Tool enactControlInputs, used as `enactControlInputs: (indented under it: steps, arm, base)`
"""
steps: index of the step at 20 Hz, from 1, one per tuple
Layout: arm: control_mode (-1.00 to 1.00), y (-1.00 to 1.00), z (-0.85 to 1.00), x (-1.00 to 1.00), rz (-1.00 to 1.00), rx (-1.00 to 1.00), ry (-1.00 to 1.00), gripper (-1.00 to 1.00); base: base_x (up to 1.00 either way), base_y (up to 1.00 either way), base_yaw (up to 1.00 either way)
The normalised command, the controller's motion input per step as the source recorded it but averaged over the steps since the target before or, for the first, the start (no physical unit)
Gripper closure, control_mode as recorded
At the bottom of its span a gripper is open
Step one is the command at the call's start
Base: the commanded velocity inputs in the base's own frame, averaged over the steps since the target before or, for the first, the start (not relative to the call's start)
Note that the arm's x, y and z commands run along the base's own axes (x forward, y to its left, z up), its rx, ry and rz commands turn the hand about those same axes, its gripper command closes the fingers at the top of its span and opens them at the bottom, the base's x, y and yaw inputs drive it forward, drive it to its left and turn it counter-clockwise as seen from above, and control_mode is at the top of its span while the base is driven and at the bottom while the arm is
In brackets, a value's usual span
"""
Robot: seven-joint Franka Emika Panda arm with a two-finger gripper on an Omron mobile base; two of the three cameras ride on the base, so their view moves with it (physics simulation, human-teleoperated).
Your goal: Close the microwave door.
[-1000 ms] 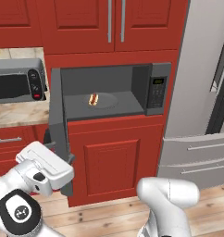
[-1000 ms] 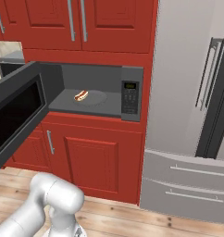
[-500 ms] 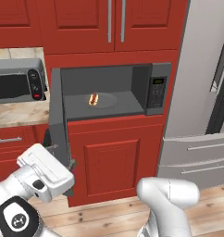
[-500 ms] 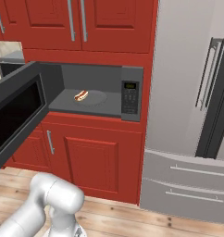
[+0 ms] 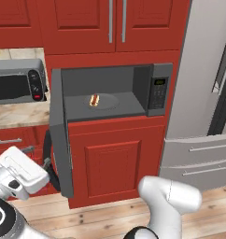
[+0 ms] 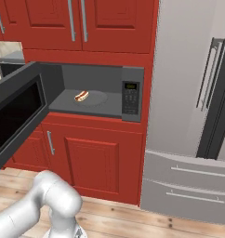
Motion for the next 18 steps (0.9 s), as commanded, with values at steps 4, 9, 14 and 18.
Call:
enactControlInputs:
  steps: [4, 9, 14, 18]
  arm:
    - [-1.00, 0.39, -0.52, 0.95, 0.00, 0.00, 0.02, -1.00]
    - [-1.00, -0.10, -0.46, 0.53, -0.07, 0.00, 0.04, -1.00]
    - [-1.00, -0.63, -0.14, -0.18, -0.23, -0.01, 0.02, -1.00]
    - [-1.00, -0.92, -0.03, -0.45, -0.26, 0.00, 0.00, -1.00]
  base:
    - [0.00, 0.00, 0.00]
    - [0.00, 0.00, 0.00]
    - [0.00, 0.00, 0.00]
    - [0.00, 0.00, 0.00]
